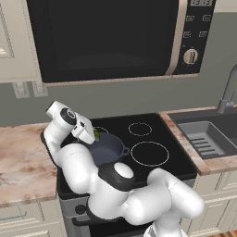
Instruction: Turn on the burner for the pot on the stove. Wait thirty seconds for the pot to heat up. Then add the lime to the pot.
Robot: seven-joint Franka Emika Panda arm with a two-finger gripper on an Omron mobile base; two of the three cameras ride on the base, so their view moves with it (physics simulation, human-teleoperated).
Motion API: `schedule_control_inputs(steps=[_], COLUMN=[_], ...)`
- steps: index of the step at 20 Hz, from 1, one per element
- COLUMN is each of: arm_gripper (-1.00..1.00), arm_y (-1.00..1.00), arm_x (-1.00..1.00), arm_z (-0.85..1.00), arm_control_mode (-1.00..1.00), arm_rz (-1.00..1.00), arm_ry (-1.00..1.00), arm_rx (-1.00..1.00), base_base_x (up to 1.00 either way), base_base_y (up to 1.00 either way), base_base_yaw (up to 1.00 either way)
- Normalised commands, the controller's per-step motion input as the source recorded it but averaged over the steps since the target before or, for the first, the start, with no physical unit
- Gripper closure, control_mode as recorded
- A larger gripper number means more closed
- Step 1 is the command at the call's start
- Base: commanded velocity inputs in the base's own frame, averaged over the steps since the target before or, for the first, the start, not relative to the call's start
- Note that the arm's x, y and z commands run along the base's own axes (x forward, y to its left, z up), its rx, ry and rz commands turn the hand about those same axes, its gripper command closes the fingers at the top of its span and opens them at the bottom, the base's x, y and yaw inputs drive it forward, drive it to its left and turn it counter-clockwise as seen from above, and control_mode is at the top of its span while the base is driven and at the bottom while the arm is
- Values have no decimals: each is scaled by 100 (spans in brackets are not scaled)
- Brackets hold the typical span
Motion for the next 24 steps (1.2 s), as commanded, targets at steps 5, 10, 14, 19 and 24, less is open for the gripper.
schedule_control_inputs(steps=[5, 10, 14, 19, 24], arm_gripper=[-100, -100, -100, -100, -100], arm_y=[0, 0, 0, 0, 0], arm_x=[0, 0, 0, 0, 0], arm_z=[0, 0, 0, 0, 0], arm_control_mode=[-100, -100, -100, -100, -100], arm_rz=[0, 0, 0, 0, 0], arm_ry=[0, 0, 0, 0, 0], arm_rx=[0, 0, 0, 0, 0], base_base_x=[0, 0, 0, 0, 0], base_base_y=[0, 0, 0, 0, 0], base_base_yaw=[0, 0, 0, 0, 0])
